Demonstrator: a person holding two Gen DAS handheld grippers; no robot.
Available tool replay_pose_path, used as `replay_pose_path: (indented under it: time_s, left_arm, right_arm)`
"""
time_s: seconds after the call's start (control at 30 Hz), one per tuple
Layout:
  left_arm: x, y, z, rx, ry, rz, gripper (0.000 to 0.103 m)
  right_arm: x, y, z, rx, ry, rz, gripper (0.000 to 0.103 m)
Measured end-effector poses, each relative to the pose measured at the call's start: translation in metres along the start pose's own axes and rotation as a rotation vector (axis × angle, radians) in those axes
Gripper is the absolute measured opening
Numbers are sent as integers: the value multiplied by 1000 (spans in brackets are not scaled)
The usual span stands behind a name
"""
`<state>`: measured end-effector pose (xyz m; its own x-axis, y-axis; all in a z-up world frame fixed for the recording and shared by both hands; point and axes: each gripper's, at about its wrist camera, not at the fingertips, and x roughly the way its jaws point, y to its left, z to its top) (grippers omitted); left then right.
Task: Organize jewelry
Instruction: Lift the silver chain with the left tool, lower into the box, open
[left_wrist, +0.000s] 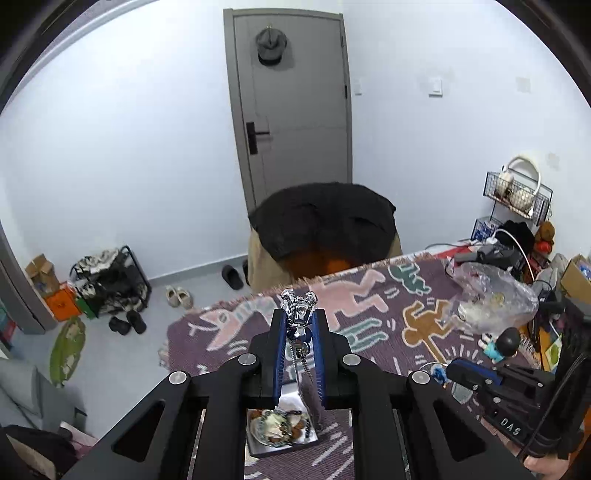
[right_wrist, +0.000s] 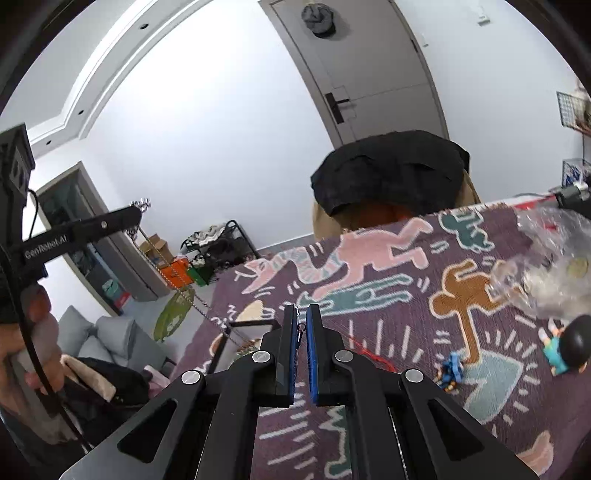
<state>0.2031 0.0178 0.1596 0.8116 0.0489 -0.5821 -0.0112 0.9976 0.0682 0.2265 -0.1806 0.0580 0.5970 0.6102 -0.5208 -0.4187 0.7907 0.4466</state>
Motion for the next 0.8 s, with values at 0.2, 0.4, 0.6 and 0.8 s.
replay_pose_path:
  time_s: [0.2, 0.4, 0.6, 0.8]
  left_arm:
    - [-21, 12, 18, 0, -33, 41, 14]
    - [-29, 23, 24, -9, -45, 73, 14]
    - [-13, 37, 17, -41, -19, 86, 14]
    - [11, 52, 0, -63, 26, 97, 14]
  right_arm:
    - [0, 24, 17, -46, -9, 8, 7]
    - [4, 42, 25, -70, -4, 22, 7]
    - [16, 51, 23, -87, 17, 30, 7]
    - [31, 52, 17, -84, 47, 30, 7]
